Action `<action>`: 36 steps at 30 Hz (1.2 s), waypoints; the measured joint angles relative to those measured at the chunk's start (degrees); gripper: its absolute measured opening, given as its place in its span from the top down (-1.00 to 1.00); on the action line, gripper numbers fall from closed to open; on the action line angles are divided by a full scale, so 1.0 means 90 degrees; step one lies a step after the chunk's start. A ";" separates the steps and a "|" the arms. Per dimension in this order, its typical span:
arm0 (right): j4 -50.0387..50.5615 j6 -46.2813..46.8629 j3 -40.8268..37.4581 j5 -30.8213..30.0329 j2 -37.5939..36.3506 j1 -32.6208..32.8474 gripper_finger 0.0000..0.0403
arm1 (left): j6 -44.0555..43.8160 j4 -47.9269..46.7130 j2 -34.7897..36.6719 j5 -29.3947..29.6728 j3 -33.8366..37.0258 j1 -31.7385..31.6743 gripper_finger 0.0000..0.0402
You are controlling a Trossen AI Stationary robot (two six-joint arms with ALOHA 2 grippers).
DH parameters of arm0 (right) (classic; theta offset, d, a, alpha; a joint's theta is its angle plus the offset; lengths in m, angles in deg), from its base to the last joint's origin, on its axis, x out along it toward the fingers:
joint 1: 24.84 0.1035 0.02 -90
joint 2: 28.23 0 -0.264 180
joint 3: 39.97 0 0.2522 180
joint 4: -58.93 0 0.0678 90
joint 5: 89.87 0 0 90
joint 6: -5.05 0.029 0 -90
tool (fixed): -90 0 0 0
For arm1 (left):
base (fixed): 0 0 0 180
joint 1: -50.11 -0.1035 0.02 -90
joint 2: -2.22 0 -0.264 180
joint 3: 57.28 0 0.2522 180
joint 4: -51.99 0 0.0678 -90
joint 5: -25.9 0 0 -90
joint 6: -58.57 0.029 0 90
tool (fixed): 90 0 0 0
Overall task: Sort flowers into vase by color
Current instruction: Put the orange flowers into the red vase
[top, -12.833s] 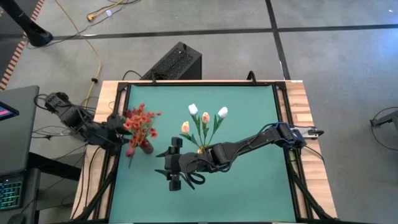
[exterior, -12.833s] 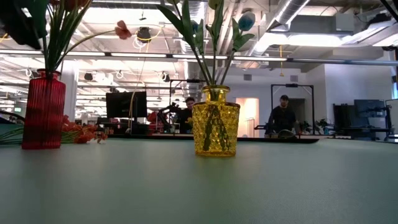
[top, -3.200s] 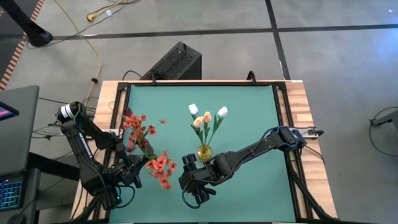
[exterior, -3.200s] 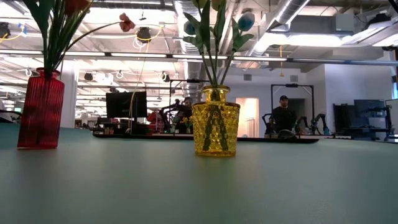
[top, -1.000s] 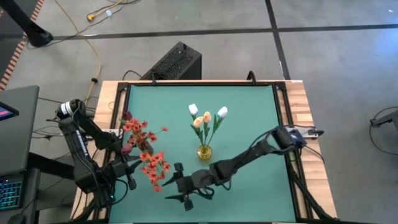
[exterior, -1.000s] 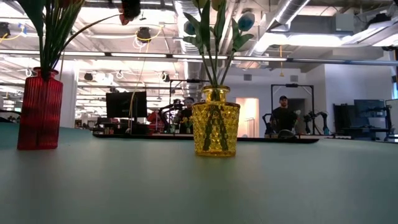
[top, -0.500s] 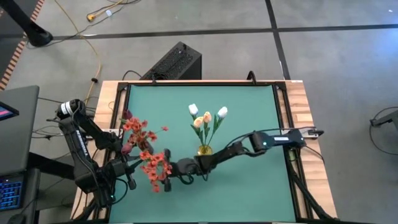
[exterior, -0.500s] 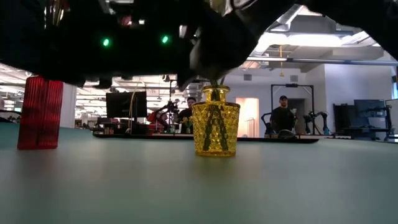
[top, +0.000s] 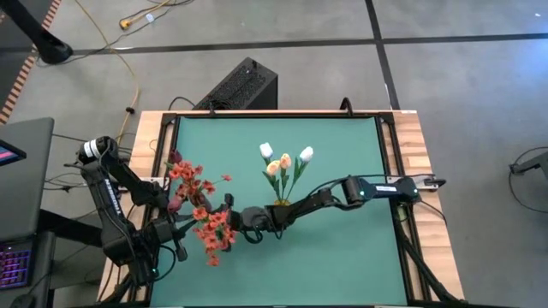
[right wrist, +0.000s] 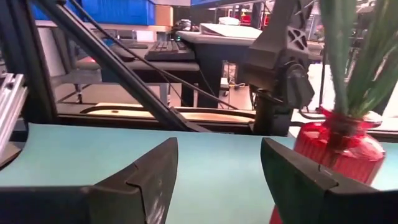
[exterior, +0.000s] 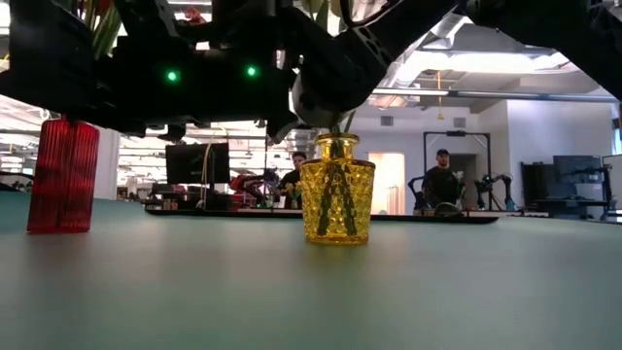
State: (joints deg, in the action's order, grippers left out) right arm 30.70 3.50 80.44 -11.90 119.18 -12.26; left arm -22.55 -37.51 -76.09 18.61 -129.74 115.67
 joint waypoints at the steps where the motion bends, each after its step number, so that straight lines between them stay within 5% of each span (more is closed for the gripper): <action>1: 0.0007 -0.0025 0.0000 0.0000 0.0000 0.0028 -0.27 | 0.0000 0.0018 0.0000 -0.0017 0.0000 0.0000 1.00; 7: 0.0258 -0.0690 0.0269 -0.0055 -0.0002 0.0344 -0.27 | -0.0052 0.0011 -0.0002 -0.0223 -0.0105 0.0051 1.00; 13: 0.1763 -0.0720 0.0999 -0.0242 -0.0017 0.0662 -0.27 | -0.0035 -0.0046 0.0089 -0.0096 -0.0170 0.0317 1.00; 20: 0.2795 -0.0934 0.1507 -0.1776 -0.0015 0.0981 -0.27 | 0.0113 -0.0047 0.0371 -0.0010 -0.0175 0.0330 1.00; 30: 0.2351 -0.1375 0.1778 -0.3367 -0.0158 0.0822 -0.27 | 0.0486 -0.0037 0.0887 -0.0115 -0.0180 0.0330 1.00; 36: 0.1961 -0.1181 0.1773 -0.3541 -0.0175 0.0548 -0.27 | 0.0539 -0.0031 0.0889 -0.0209 -0.0180 0.0333 1.00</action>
State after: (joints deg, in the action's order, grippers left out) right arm 48.35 -7.13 96.40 -43.78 117.61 -7.32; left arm -17.70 -37.79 -68.09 16.73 -131.36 118.67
